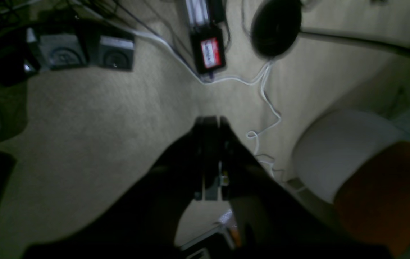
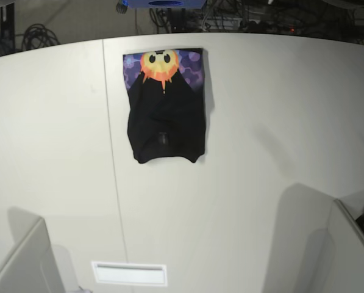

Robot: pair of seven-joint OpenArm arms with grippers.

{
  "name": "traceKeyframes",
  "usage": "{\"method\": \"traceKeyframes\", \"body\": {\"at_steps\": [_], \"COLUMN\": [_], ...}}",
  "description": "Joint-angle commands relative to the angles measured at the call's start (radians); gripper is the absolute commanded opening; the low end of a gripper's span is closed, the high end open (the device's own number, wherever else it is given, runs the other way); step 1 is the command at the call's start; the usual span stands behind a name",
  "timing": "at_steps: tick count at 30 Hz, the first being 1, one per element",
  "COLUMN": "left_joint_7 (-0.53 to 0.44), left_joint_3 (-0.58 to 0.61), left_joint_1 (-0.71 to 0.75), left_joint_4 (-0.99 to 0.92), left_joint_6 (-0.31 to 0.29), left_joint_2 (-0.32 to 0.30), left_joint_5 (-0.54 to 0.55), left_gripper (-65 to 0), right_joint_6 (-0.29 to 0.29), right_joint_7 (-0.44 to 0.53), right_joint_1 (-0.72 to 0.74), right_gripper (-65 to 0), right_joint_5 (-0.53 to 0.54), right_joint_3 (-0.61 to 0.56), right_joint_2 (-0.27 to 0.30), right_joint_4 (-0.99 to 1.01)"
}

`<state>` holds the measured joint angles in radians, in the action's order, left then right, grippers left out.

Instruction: Fold the T-shirt properly

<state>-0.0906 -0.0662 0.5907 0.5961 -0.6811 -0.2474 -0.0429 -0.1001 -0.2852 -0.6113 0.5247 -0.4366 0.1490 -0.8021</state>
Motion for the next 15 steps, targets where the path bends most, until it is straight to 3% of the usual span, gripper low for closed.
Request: {"method": "traceKeyframes", "body": {"at_steps": [1, 4, 8, 11, 15], "left_joint_7": [-0.042, -0.208, -0.372, -0.378, -0.378], "left_joint_3": [0.041, 0.21, 0.374, 0.377, 0.381], "left_joint_1": [-0.031, -0.189, -0.328, -0.352, -0.349], "left_joint_4": [-0.077, -0.353, -0.574, -0.552, -0.482], "left_joint_6": [-0.002, 0.044, 0.186, 0.28, 0.3], "left_joint_2": [-0.002, 0.003, 0.018, 0.018, 0.018], "left_joint_5": [-0.001, -0.03, -0.002, 0.027, 0.008], "left_gripper": [-65.0, -65.0, -65.0, -65.0, -65.0], "right_joint_6": [0.0, -0.003, -0.003, 0.0, 0.001], "right_joint_7": [0.05, 0.266, 0.539, 0.663, 0.702], "right_joint_1": [0.021, 0.129, 0.216, 0.25, 0.275], "right_gripper": [-65.0, -65.0, -65.0, -65.0, -65.0], "right_joint_5": [-0.005, -0.005, -0.005, -0.005, -0.004], "right_joint_3": [-0.008, -0.017, -0.017, -0.015, -0.012], "right_joint_2": [-0.019, -0.121, -0.191, -0.187, -0.141], "right_joint_4": [0.092, 0.396, 0.637, 0.679, 0.677]}}
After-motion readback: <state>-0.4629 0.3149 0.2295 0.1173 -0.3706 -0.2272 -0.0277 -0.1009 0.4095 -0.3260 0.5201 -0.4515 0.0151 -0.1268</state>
